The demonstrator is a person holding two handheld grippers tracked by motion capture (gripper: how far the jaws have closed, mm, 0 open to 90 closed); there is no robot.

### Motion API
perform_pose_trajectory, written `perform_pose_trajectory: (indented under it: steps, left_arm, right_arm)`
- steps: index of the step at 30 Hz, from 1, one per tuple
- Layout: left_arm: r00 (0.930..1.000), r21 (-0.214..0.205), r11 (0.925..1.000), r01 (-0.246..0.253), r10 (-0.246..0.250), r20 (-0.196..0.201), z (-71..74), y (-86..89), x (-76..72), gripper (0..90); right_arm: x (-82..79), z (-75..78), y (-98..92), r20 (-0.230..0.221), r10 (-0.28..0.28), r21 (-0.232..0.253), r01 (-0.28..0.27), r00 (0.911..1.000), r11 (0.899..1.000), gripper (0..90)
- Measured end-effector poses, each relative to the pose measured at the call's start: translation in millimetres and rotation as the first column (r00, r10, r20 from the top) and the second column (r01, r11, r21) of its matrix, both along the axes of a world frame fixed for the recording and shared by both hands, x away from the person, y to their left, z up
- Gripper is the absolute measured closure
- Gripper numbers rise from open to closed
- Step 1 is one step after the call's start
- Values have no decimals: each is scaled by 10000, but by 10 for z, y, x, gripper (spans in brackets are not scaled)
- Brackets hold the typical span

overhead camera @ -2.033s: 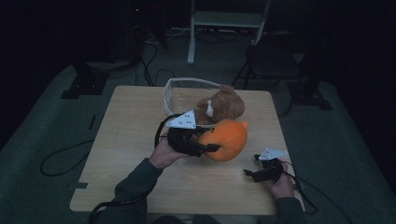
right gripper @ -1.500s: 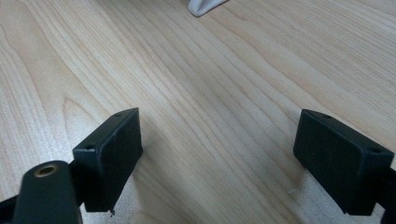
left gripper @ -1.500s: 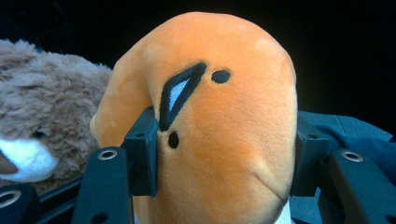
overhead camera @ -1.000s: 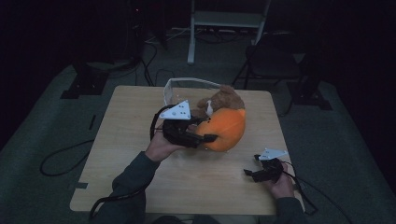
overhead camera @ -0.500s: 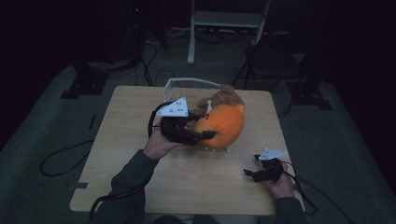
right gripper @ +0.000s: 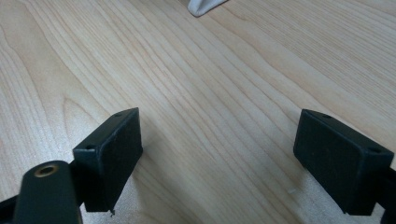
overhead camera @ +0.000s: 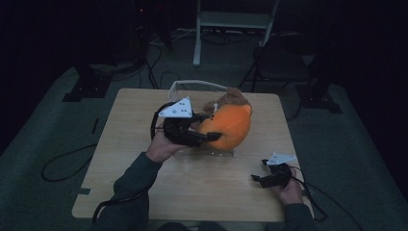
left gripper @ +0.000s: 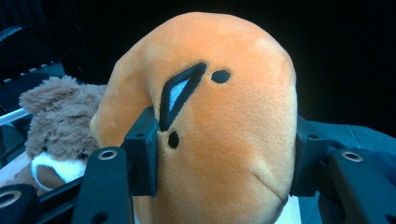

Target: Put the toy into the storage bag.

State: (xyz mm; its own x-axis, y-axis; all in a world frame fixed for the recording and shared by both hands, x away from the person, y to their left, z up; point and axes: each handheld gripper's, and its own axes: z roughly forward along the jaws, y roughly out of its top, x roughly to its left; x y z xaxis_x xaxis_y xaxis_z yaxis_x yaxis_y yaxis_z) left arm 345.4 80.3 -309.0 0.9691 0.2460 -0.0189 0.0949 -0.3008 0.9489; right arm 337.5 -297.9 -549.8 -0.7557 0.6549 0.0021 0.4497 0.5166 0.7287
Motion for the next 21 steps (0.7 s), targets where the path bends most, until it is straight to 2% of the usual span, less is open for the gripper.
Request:
perform_pose_trajectory:
  steps: [21]
  left_arm:
    - [9998,-153,9997,-173,175,78,76,77,42,419]
  right_arm:
    - [-1,0,0,-8,-5,-1,5,10000,10000,147]
